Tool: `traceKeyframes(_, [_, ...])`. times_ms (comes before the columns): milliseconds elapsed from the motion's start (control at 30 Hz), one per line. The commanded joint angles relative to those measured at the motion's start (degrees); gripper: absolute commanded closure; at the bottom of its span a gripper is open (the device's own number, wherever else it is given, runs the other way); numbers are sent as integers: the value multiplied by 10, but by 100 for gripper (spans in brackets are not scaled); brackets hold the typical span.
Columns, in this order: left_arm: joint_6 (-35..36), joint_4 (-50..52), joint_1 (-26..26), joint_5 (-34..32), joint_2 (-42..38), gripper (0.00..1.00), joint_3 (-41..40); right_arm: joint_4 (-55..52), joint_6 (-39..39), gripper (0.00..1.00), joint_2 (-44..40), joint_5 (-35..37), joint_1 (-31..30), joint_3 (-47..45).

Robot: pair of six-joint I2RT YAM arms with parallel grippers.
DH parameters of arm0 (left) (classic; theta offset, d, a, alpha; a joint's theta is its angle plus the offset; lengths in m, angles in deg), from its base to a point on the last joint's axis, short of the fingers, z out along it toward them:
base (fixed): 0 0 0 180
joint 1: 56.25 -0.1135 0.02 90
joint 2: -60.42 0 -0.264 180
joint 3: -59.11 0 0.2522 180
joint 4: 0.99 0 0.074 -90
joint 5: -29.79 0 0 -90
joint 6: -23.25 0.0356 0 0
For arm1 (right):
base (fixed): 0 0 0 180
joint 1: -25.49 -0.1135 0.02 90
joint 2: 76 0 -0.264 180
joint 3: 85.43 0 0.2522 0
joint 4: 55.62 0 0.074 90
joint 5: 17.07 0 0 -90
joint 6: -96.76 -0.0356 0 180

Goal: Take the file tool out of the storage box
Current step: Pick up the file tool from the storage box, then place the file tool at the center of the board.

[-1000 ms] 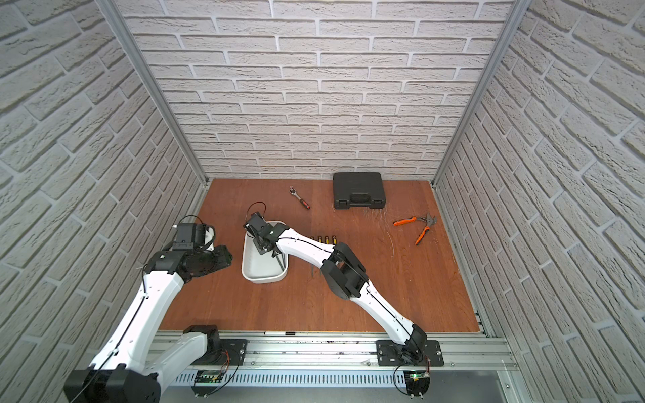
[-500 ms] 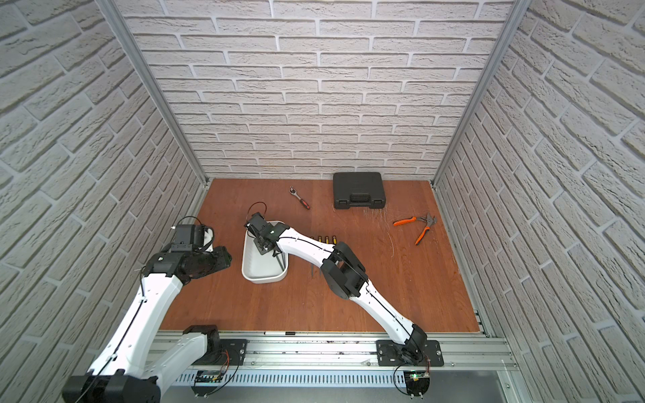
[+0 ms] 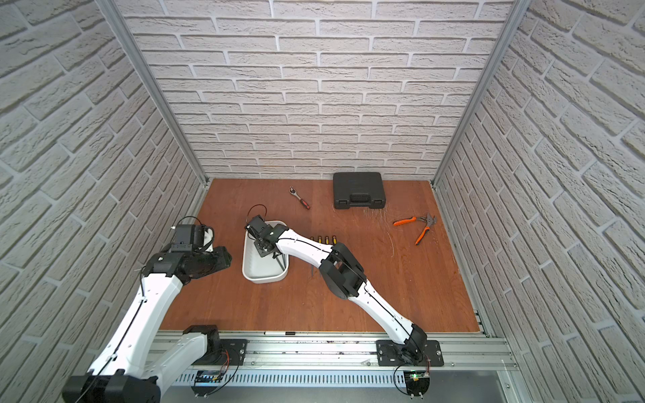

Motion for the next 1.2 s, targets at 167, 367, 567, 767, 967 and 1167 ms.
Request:
traceKeyframes(167, [7, 3, 0, -7, -1, 45, 5, 79, -27, 97, -92, -11, 4, -25])
traceKeyframes(367, [6, 0, 0, -4, 2, 45, 7, 183, -62, 97, -218, 4, 23, -160])
traceKeyframes(567, [2, -10, 0, 3, 5, 45, 1, 200, -62, 97, -342, 50, 53, -303])
traceKeyframes(767, [-3, -36, 2, 23, 2, 45, -7, 170, -72, 97, -460, 96, 105, -475])
traceKeyframes(967, [-9, -54, 6, 34, 20, 45, -11, 188, -59, 97, -536, 107, 165, -615])
traceKeyframes(1167, [-11, -60, 7, 33, 27, 45, -11, 199, -44, 98, -511, 108, 191, -652])
